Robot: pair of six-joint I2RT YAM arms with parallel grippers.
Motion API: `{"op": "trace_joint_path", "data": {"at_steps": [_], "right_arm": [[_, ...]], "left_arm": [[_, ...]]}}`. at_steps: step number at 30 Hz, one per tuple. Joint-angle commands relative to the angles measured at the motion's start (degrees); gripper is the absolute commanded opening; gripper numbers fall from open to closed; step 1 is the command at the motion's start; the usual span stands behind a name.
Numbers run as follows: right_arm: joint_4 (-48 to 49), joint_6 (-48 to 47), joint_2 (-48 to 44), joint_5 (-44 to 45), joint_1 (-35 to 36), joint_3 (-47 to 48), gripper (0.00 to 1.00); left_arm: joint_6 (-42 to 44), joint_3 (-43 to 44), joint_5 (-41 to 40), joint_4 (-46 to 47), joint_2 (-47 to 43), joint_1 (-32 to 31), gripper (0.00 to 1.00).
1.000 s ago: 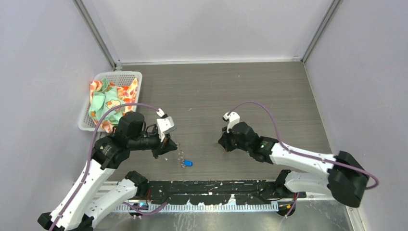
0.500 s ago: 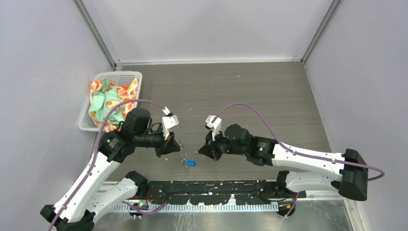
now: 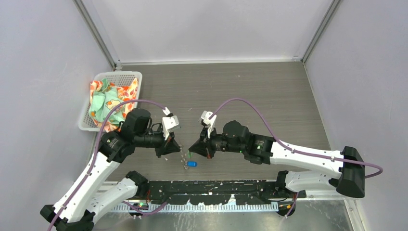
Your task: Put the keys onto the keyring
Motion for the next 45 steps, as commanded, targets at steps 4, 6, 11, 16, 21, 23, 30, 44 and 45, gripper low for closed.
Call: {"op": "trace_joint_path", "data": {"at_steps": [4, 6, 11, 16, 21, 23, 30, 44, 45], "right_arm": [[4.5, 1.1, 0.1, 1.1, 1.2, 2.9, 0.01], [5.5, 1.3, 0.1, 1.2, 1.2, 2.7, 0.01], [6.8, 1.7, 1.3, 1.6, 1.4, 3.7, 0.01], [7.9, 2.4, 3.0, 1.9, 1.5, 4.6, 0.01], [8.6, 2.8, 3.8, 2.0, 1.6, 4.6, 0.01], [8.7, 3.0, 3.9, 2.2, 1.7, 4.6, 0.01], [9.2, 3.4, 4.3, 3.8, 1.7, 4.7, 0.01], [9.4, 4.5, 5.1, 7.5, 1.7, 4.4, 0.01], [9.4, 4.6, 5.3, 7.5, 1.7, 4.5, 0.01]], "left_arm": [[-0.7, 0.8, -1.2, 1.6, -0.7, -0.2, 0.01], [-0.8, 0.8, -1.4, 1.6, -0.6, -0.3, 0.01], [-0.9, 0.9, -1.7, 1.6, 0.1, -0.4, 0.00], [-0.9, 1.2, -1.8, 1.7, 0.4, -0.5, 0.01], [-1.1, 1.1, -2.4, 2.0, 0.4, -0.7, 0.01], [-1.3, 1.1, -2.5, 2.1, 0.4, -0.8, 0.00], [-1.4, 0.8, -2.8, 2.6, 0.5, -0.9, 0.00], [-1.0, 0.0, -2.6, 3.6, 0.5, -1.5, 0.01], [-1.0, 0.0, -2.5, 3.6, 0.5, -1.5, 0.01]]}}
